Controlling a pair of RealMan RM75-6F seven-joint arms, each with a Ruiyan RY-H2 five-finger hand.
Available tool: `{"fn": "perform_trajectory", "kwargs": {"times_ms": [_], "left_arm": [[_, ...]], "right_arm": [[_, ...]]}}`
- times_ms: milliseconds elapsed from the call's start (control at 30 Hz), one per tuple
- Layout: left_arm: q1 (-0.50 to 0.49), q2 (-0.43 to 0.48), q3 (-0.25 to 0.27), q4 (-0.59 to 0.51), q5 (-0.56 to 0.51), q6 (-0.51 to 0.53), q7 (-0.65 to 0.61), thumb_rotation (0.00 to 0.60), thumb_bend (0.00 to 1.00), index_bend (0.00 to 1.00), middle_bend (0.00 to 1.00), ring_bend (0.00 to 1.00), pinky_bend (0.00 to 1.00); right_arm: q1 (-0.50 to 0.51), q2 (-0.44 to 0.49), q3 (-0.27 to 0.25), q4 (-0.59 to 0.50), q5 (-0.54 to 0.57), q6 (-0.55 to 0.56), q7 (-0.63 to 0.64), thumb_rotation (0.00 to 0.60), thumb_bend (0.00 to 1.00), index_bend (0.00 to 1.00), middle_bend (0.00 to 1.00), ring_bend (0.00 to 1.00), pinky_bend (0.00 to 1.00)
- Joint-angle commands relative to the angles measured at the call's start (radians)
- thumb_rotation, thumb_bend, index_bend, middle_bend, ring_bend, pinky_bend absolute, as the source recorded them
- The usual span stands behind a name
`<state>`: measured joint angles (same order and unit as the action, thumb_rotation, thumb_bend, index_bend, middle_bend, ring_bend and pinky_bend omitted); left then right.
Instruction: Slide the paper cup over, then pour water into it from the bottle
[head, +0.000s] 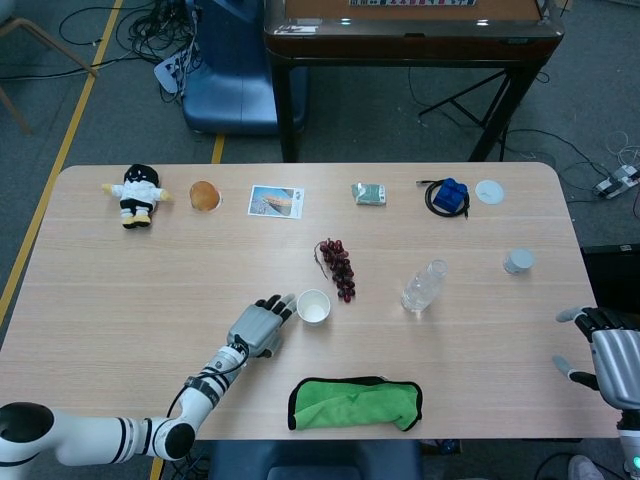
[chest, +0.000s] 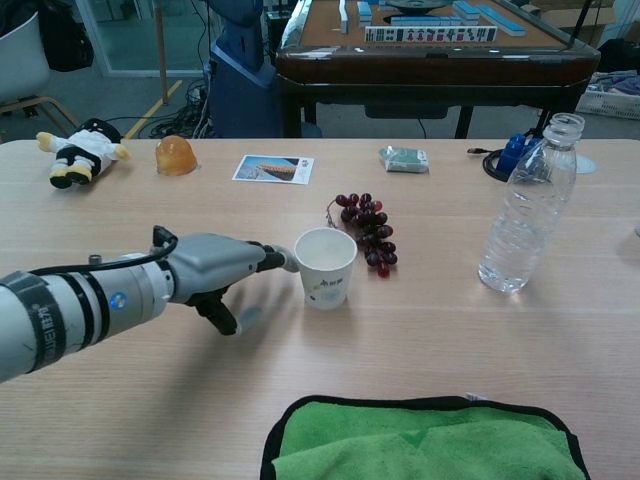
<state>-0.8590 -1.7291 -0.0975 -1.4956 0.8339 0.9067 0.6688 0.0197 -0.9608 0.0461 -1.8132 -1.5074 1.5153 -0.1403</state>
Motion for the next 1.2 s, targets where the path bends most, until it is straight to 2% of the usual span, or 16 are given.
{"fn": "perform_trajectory", "kwargs": {"times_ms": [33,933,1067,1200], "left_arm": [[-0.008,-0.008,-0.002,0.002,-0.003,-0.001,0.003,0.6,0.51,0.0,0.0,0.0,0.16],[-0.073,-0.061,-0.004,-0.023,-0.039,0.019,0.045,0.6,0.51,0.0,0.0,0.0,0.16],[-0.069,-0.049,0.002,-0.031,-0.04,0.031,0.046,0.6,0.5,0.0,0.0,0.0,0.16],[-0.054,0.003,0.013,-0.069,-0.039,0.055,0.048,0.6,0.5,0.0,0.0,0.0,0.16]], "right_arm": [[-0.001,0.001,0.0,-0.001,0.0,0.001,0.001,0.6,0.11,0.41,0.38,0.33,0.46],[0.004,0.0,-0.001,0.001,0.004,-0.012,0.003,0.6,0.11,0.41,0.38,0.33,0.46],[0.006,-0.002,-0.001,0.004,0.008,-0.018,0.002,0.6,0.11,0.41,0.38,0.33,0.46],[0.008,-0.007,-0.003,0.006,0.01,-0.025,-0.002,0.6,0.11,0.41,0.38,0.33,0.46]]}}
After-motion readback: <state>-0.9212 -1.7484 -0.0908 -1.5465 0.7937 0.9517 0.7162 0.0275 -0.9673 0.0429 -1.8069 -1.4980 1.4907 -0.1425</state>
